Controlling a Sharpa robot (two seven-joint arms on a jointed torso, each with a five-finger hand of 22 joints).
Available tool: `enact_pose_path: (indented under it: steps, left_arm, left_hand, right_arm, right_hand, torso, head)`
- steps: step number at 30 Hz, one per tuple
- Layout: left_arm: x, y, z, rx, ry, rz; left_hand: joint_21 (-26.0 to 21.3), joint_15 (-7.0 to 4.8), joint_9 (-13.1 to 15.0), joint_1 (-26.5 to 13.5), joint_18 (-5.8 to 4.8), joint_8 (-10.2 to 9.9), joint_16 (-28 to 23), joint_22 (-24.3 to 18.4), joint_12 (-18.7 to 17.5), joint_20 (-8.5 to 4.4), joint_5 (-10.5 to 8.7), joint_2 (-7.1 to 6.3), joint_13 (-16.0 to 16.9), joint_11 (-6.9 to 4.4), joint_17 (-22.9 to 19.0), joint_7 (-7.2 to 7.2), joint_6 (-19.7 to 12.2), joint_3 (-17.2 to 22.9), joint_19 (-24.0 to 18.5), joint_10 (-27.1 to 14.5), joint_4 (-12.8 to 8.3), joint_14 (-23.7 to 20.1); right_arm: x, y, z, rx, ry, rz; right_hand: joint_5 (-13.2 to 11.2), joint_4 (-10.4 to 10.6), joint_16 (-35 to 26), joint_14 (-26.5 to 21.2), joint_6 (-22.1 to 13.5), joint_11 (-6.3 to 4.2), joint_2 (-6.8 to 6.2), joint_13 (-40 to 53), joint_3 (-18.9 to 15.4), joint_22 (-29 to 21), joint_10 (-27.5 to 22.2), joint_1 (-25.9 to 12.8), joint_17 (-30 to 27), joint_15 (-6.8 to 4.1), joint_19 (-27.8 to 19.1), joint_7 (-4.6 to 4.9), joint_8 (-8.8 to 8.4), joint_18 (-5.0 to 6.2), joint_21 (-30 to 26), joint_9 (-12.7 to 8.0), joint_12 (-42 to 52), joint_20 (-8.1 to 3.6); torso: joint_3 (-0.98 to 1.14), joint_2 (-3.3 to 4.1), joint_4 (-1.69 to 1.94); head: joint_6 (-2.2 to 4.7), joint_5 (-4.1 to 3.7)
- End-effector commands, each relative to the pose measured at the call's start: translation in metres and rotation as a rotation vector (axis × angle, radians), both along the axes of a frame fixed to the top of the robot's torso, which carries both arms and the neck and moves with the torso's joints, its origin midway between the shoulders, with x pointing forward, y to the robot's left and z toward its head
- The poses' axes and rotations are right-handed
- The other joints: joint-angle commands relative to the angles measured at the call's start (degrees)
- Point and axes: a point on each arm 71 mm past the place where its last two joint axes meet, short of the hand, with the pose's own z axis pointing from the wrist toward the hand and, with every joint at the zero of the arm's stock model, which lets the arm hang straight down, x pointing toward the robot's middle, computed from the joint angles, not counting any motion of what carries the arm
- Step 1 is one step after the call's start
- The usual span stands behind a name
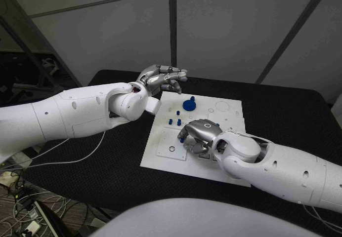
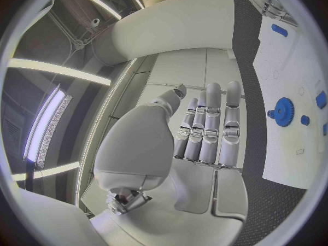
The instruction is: Assemble the parts on the task board
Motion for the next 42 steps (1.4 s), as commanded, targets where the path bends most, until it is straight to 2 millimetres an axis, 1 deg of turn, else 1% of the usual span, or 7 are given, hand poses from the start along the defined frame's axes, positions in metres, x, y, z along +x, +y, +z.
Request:
enact_pose_path:
  steps: [1,11,16,21,27,33,42]
  left_arm:
    - [0.0,-0.001,0.002,-0.008,-0.004,-0.011]
    - [0.001,0.001,0.001,-0.006,-0.002,-0.009]
    - [0.001,0.002,0.001,-0.005,0.0,-0.007]
    - [0.002,0.002,0.0,-0.005,0.001,-0.009]
    - [0.003,0.002,0.0,-0.004,0.002,-0.008]
    - [0.003,0.002,-0.001,-0.004,0.003,-0.009]
    - [0.003,0.001,-0.001,-0.005,0.003,-0.011]
  left_hand:
    - [-0.37,0.1,0.02,0.19,2.81,0.09,-0.26,-0.05,0.32,0.17,0.14,-0.04,0.08,-0.03,-0.04,0.39,-0.12,-0.16,0.41,-0.36,-0.05,-0.1]
    - [-0.37,0.1,0.02,0.19,2.81,0.09,-0.26,-0.05,0.32,0.17,0.14,-0.04,0.08,-0.03,-0.04,0.39,-0.12,-0.16,0.41,-0.36,-0.05,-0.1]
    - [-0.37,0.1,0.02,0.19,2.81,0.09,-0.26,-0.05,0.32,0.17,0.14,-0.04,0.08,-0.03,-0.04,0.39,-0.12,-0.16,0.41,-0.36,-0.05,-0.1]
    - [-0.37,0.1,0.02,0.19,2.81,0.09,-0.26,-0.05,0.32,0.17,0.14,-0.04,0.08,-0.03,-0.04,0.39,-0.12,-0.16,0.41,-0.36,-0.05,-0.1]
    - [-0.37,0.1,0.02,0.19,2.81,0.09,-0.26,-0.05,0.32,0.17,0.14,-0.04,0.08,-0.03,-0.04,0.39,-0.12,-0.16,0.41,-0.36,-0.05,-0.1]
    - [-0.37,0.1,0.02,0.19,2.81,0.09,-0.26,-0.05,0.32,0.17,0.14,-0.04,0.08,-0.03,-0.04,0.39,-0.12,-0.16,0.41,-0.36,-0.05,-0.1]
    - [-0.37,0.1,0.02,0.19,2.81,0.09,-0.26,-0.05,0.32,0.17,0.14,-0.04,0.08,-0.03,-0.04,0.39,-0.12,-0.16,0.41,-0.36,-0.05,-0.1]
  right_arm:
    - [-0.001,-0.005,0.001,0.035,-0.021,-0.022]
    - [-0.004,-0.03,0.019,0.139,-0.069,-0.091]
    - [0.013,-0.054,0.042,0.167,-0.094,-0.171]
    - [0.031,-0.081,0.059,0.145,-0.1,-0.244]
    - [0.041,-0.103,0.065,0.059,-0.079,-0.28]
    - [0.044,-0.112,0.062,-0.033,-0.033,-0.279]
    - [0.046,-0.105,0.056,-0.088,0.007,-0.253]
  right_hand:
    - [-0.24,0.07,-0.12,-0.44,-0.36,-0.1,-0.32,0.1,-0.48,0.18,-0.32,-0.27,-0.15,-0.14,-0.35,-0.11,-0.19,0.59,-0.22,0.0,0.3,-0.1]
    - [0.36,0.4,0.36,-0.02,0.62,-0.63,-0.22,0.32,-1.09,0.47,-0.09,-0.56,-0.21,-0.53,0.22,-0.78,0.35,0.48,-0.04,0.31,1.82,-0.37]
    - [0.51,0.48,0.78,0.3,1.24,-0.83,-0.14,0.36,-1.13,0.81,0.34,-0.49,0.05,-0.72,0.64,-0.97,0.53,0.37,0.25,0.41,2.56,-0.55]
    - [0.01,0.82,0.52,0.34,-0.41,-1.03,-1.14,0.15,-2.41,0.41,-0.91,-1.07,-0.69,-0.85,0.56,-1.52,-0.18,0.44,-0.13,0.09,2.84,-0.75]
    - [-0.71,0.97,0.68,0.41,-0.83,-1.03,-1.35,0.12,-3.62,0.23,-1.93,-0.89,-0.81,-0.89,0.57,-2.2,-0.03,0.45,-0.33,0.15,3.2,-0.8]
    - [-1.17,1.11,1.19,0.66,-0.48,-1.06,-1.47,0.16,-4.64,0.29,-2.15,-0.68,-0.47,-0.86,0.72,-2.84,0.15,0.42,-0.3,0.25,3.76,-0.86]
    - [-1.15,1.39,1.24,0.72,-0.31,-1.15,-1.22,0.23,-5.29,0.14,-1.88,-0.61,-0.65,-0.91,0.7,-3.24,0.18,0.45,-0.45,0.29,4.43,-0.94]
  torso:
    - [0.02,-0.01,-0.12]
    - [-0.05,-0.08,-0.12]
    - [-0.14,-0.17,-0.24]
    - [-0.19,-0.35,-0.58]
    - [-0.15,-0.2,-0.45]
    - [-0.21,-0.14,-0.4]
    - [-0.15,-0.08,-0.32]
  head:
    - [0.01,0.02]
    - [0.01,-0.76]
    - [0.01,-1.52]
    - [0.01,-2.1]
    - [0.01,-2.79]
    - [0.01,-3.11]
    - [0.01,-3.36]
